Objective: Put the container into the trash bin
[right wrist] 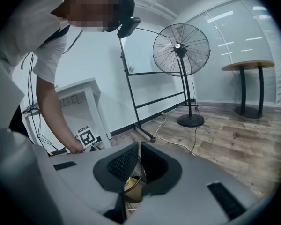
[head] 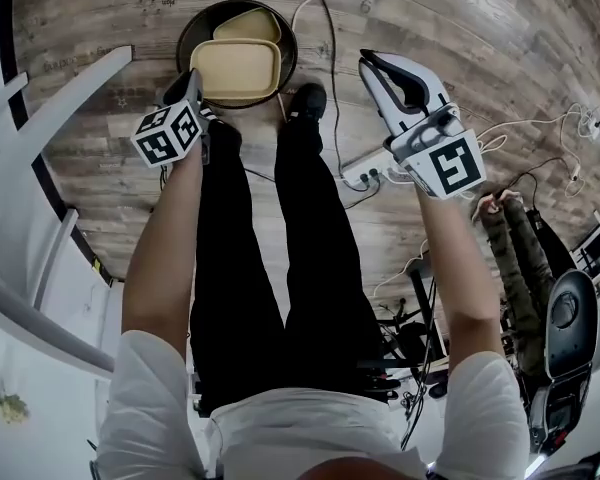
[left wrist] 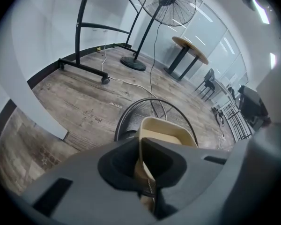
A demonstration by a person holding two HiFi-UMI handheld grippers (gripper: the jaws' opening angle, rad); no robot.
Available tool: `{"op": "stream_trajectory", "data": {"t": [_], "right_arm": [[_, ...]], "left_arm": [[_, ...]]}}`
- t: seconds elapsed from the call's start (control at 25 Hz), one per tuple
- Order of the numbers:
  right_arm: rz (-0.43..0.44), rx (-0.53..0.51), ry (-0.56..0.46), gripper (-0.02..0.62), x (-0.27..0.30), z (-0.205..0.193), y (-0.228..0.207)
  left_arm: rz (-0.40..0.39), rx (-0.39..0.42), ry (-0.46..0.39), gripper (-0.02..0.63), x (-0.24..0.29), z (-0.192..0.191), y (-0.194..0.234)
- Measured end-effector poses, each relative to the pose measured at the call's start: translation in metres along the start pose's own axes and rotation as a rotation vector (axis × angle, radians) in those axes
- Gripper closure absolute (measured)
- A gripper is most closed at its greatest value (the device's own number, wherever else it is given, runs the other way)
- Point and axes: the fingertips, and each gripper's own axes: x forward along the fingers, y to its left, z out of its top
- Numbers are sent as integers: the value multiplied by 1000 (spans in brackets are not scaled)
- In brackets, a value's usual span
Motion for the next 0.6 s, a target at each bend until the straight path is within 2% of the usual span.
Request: {"op": "stream_trajectory", "data": {"t": [0.16, 0.2, 0.24, 0.28, 0.48, 0.6], "right_arm": [[12, 4, 25, 554, 5, -3, 6], [14, 3, 19, 554, 7, -1, 7], [17, 2, 13, 554, 8, 1, 8], [20, 1, 16, 554, 10, 3, 9], [36, -7, 42, 554, 9, 15, 14], [32, 11, 7, 554, 5, 39, 11]], "left_arm": [[-12, 30, -5, 571, 1, 4, -3], [-12, 37, -5, 529, 1, 5, -3], [-14, 41, -4, 456, 1, 6, -3], [-17, 42, -4, 434, 0, 6, -3], [-42, 62, -10, 464, -23, 8, -6], [-98, 181, -37, 470, -44, 21, -26]]}}
